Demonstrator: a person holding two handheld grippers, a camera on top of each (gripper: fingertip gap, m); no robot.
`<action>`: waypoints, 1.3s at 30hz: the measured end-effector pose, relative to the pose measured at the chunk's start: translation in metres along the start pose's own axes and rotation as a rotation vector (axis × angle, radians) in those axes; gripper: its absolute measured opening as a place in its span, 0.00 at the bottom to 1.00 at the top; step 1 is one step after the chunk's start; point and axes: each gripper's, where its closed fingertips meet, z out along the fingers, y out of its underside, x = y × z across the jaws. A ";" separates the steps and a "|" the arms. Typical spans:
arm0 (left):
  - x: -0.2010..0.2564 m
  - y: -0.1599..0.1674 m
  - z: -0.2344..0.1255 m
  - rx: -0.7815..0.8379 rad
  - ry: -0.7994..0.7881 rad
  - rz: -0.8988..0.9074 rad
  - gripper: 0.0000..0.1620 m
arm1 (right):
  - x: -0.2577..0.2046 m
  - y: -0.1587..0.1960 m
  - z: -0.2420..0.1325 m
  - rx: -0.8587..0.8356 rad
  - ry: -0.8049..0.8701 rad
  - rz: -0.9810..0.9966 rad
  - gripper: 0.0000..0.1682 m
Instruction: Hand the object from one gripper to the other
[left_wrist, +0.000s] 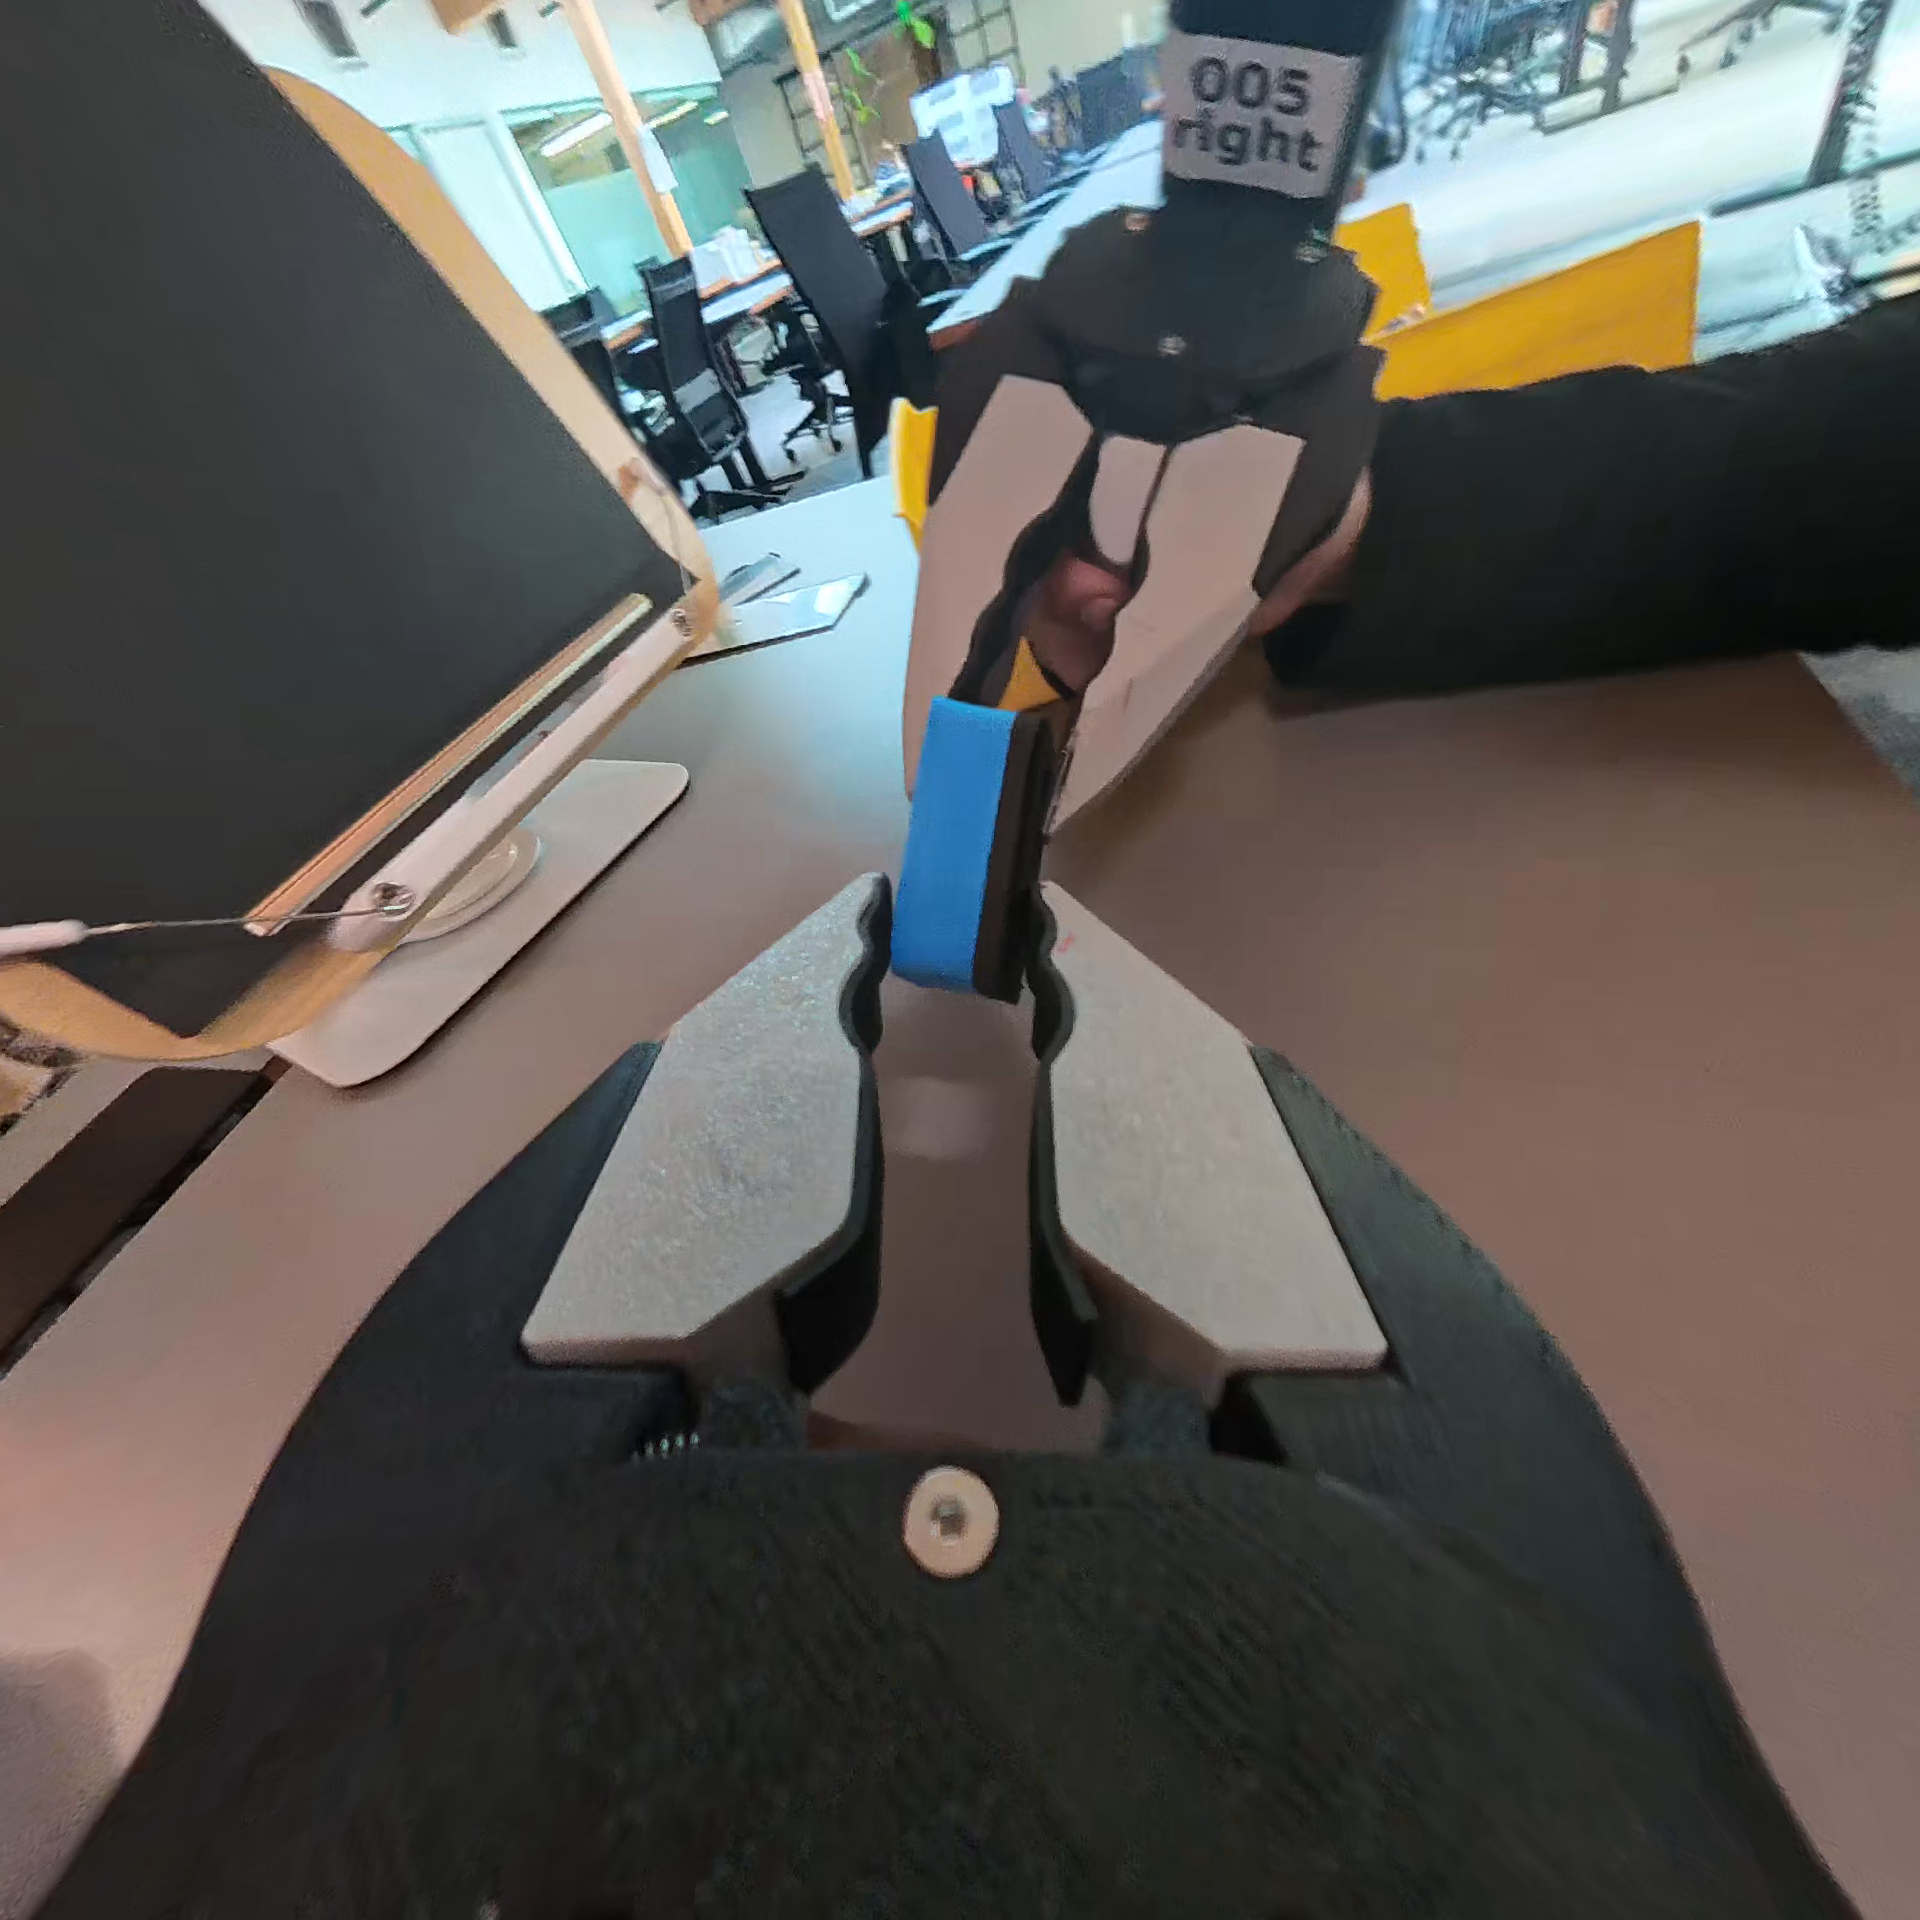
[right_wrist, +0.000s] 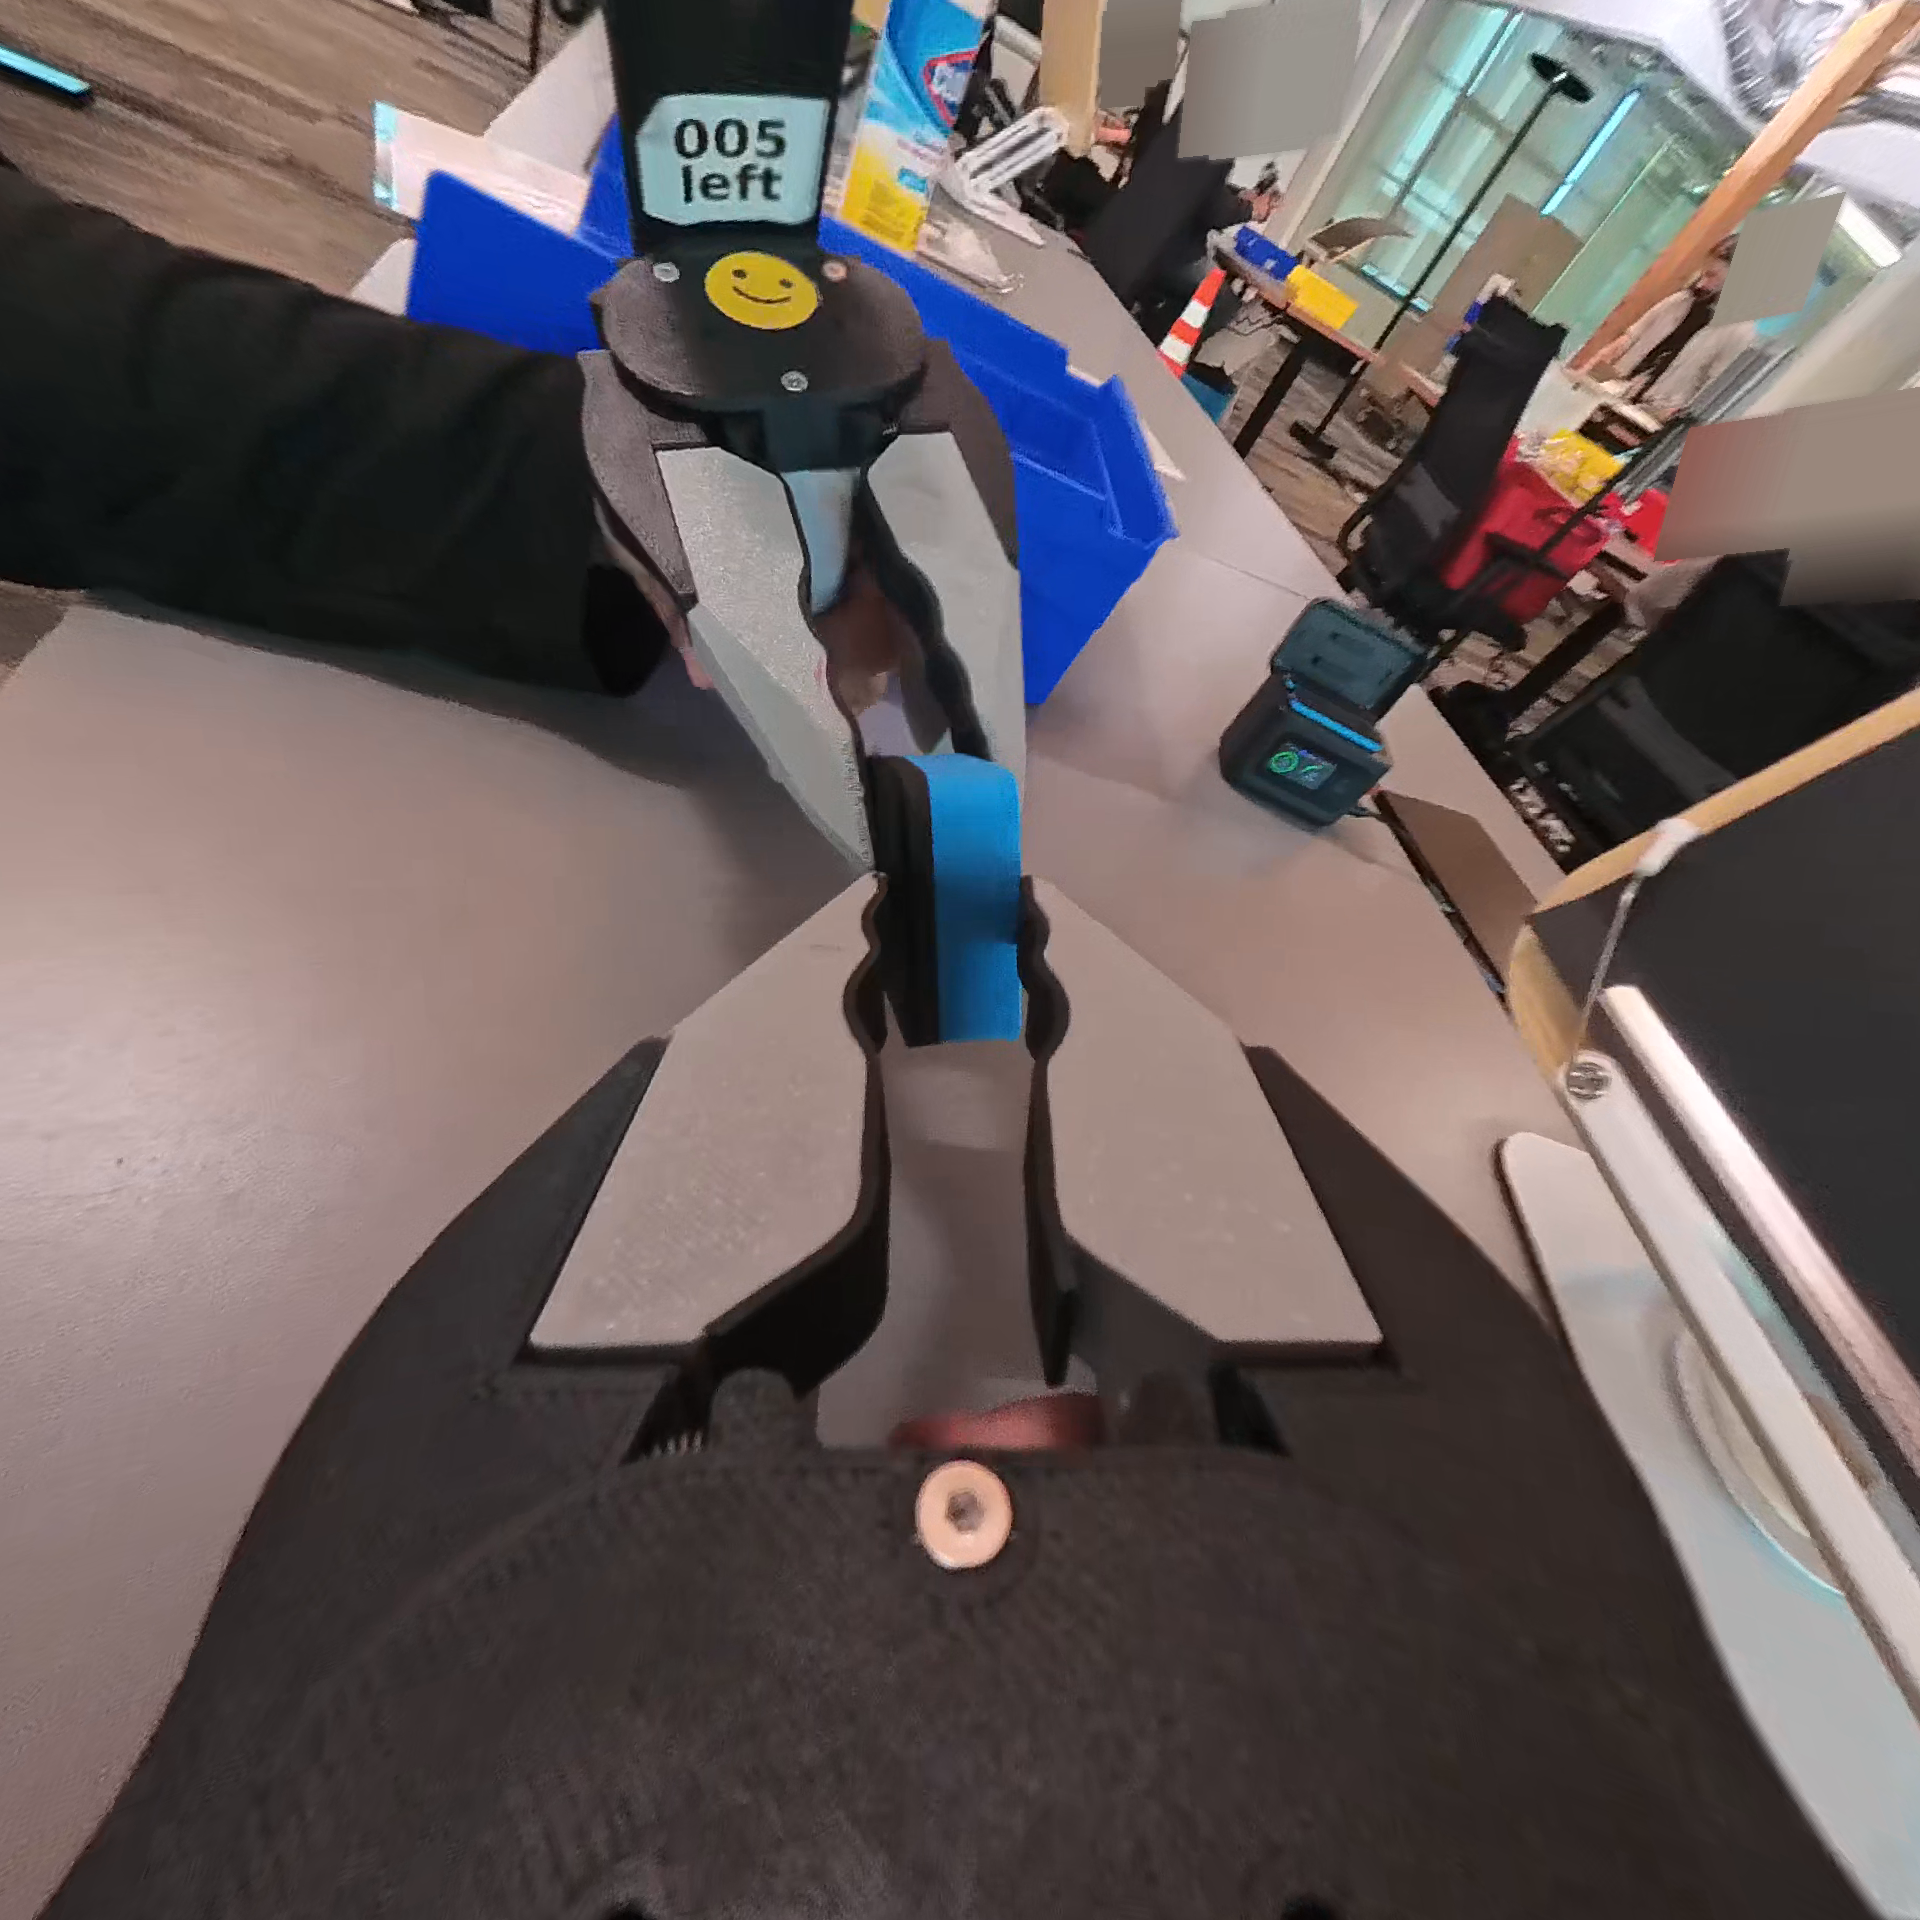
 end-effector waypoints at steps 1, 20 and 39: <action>-0.007 0.000 -0.001 -0.002 -0.035 -0.022 0.14 | 0.004 -0.001 0.000 -0.002 0.031 -0.015 0.12; -0.044 -0.005 -0.011 0.253 0.159 -1.050 0.20 | 0.026 -0.018 0.021 -0.393 0.741 -1.181 0.12; 0.027 0.002 -0.004 -0.144 0.037 0.347 0.16 | -0.009 0.028 0.009 -0.125 -0.039 0.031 0.13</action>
